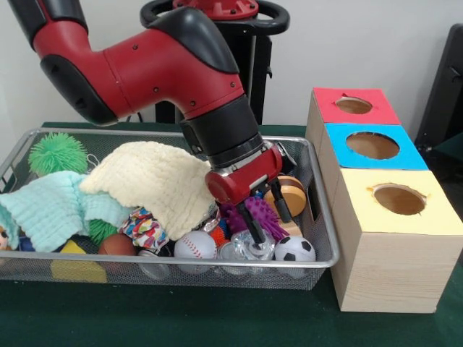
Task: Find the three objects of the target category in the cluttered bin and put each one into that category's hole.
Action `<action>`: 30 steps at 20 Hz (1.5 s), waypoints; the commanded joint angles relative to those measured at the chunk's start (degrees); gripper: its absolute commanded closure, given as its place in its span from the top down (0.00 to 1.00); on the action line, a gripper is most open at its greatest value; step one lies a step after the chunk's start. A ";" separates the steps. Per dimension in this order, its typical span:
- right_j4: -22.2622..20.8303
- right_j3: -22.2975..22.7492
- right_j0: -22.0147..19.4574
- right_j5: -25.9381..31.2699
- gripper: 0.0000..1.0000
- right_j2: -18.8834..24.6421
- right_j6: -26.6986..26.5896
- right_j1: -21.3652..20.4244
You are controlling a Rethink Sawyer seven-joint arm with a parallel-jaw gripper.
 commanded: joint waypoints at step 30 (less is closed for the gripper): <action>-3.73 -8.49 5.99 11.26 1.00 -11.81 -9.81 -3.86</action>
